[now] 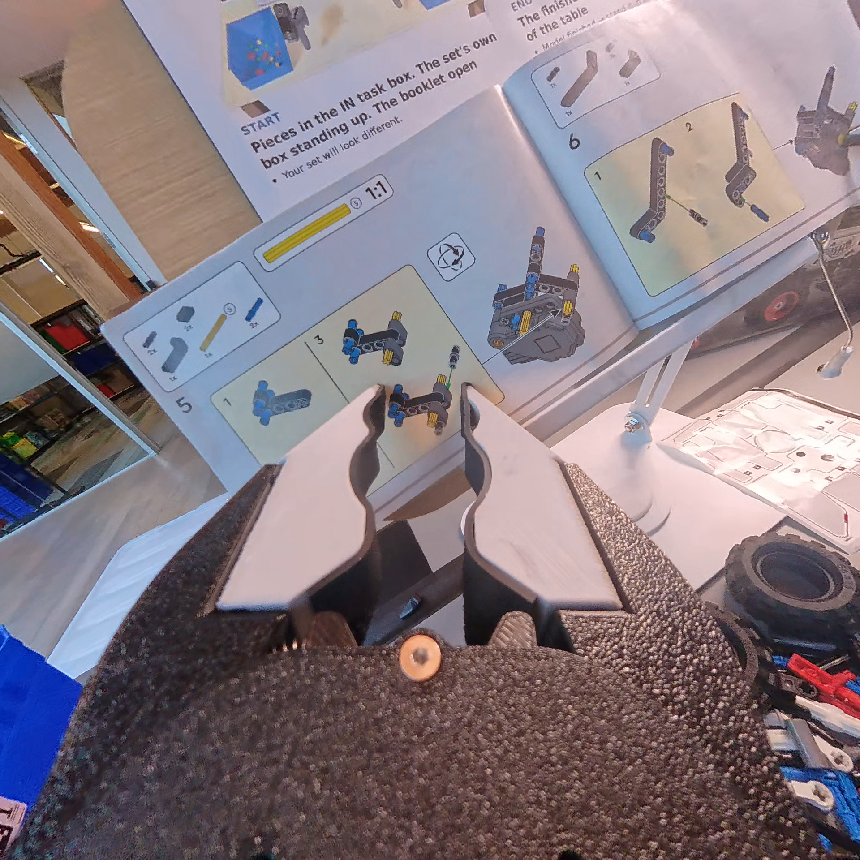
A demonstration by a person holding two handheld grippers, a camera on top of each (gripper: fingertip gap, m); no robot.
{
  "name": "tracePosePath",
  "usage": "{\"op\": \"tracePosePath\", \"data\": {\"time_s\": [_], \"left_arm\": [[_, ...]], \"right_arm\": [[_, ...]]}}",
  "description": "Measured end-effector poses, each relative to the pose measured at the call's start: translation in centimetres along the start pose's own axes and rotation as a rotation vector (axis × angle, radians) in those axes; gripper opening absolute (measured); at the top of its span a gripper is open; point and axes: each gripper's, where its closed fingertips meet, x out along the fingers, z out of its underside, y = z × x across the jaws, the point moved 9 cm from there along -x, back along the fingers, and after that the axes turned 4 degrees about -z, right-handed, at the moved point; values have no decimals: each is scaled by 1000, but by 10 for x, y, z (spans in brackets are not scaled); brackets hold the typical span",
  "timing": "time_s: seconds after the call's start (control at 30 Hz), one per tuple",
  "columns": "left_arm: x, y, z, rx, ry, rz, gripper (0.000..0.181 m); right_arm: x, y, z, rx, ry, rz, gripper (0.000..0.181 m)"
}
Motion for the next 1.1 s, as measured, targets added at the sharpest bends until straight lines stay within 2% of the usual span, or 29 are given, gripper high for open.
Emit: {"op": "tracePosePath", "data": {"time_s": [0.07,0.13,0.2,0.27,0.4,0.5,0.53,0.67,0.83,0.93,1.03,1.1], "left_arm": [[0,-2,1,-3,1,-3,32],[0,-3,2,-7,5,-3,31],[0,-3,3,1,8,-12,30],[0,-3,3,16,9,-26,30],[-1,-8,4,27,11,-54,30],[1,-11,6,22,18,-59,30],[1,-10,7,25,22,-61,30],[0,-9,7,39,28,-72,30],[-4,-9,8,14,28,-67,32],[-6,-10,7,-11,39,-100,44],[-4,-7,8,-64,46,-95,71],[-2,-3,7,-80,46,-72,81]], "right_arm": [[-10,2,-6,-13,51,49,54],[-21,-10,-17,-43,159,-8,39],[-27,-35,-23,-84,243,-201,0],[-21,-52,-18,-91,170,-315,0],[0,-45,4,-89,20,-241,0],[4,-33,3,-112,44,-153,0],[5,-30,2,-125,47,-124,6],[2,-34,8,-120,54,-135,4],[-3,-31,9,-114,32,-125,9],[-7,-34,3,-103,53,-141,13],[-8,-44,-2,-113,70,-184,19],[-7,-50,-2,-104,59,-206,25]]}}
